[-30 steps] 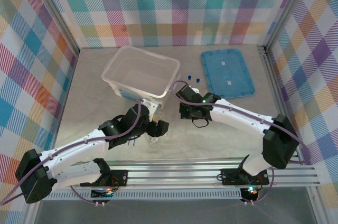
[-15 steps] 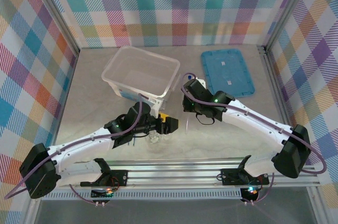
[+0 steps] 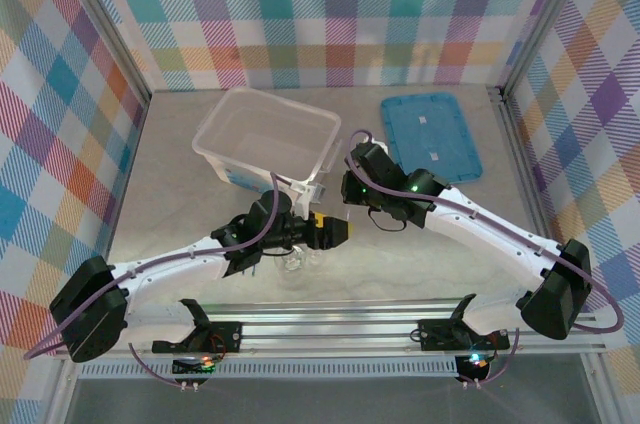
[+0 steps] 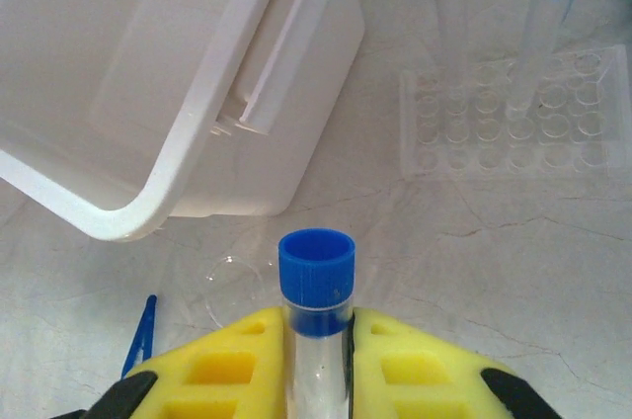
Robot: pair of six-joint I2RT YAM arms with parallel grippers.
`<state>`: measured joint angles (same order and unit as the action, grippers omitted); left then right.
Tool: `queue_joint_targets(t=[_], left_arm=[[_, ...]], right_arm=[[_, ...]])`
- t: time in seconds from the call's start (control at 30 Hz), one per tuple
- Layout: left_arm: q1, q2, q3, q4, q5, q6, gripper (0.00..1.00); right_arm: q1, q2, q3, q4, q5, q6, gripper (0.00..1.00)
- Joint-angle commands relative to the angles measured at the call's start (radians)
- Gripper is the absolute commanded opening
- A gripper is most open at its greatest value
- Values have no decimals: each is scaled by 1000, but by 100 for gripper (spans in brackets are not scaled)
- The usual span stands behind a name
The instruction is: Organize the chemistry lab equipment
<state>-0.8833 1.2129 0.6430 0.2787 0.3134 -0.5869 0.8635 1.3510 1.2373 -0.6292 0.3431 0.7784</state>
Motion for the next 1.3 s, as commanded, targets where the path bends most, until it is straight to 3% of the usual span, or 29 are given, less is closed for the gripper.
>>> queue_joint_targets(t=[0.0, 0.13, 1.27], left_arm=[[-11, 20, -9, 84, 37, -37, 76], [-10, 37, -13, 114, 39, -53, 75], [40, 38, -37, 144, 57, -78, 36]], right_arm=[[-4, -19, 28, 43, -19, 21, 18], [-4, -13, 37, 55, -27, 26, 18], [-4, -15, 15, 94, 7, 55, 19]])
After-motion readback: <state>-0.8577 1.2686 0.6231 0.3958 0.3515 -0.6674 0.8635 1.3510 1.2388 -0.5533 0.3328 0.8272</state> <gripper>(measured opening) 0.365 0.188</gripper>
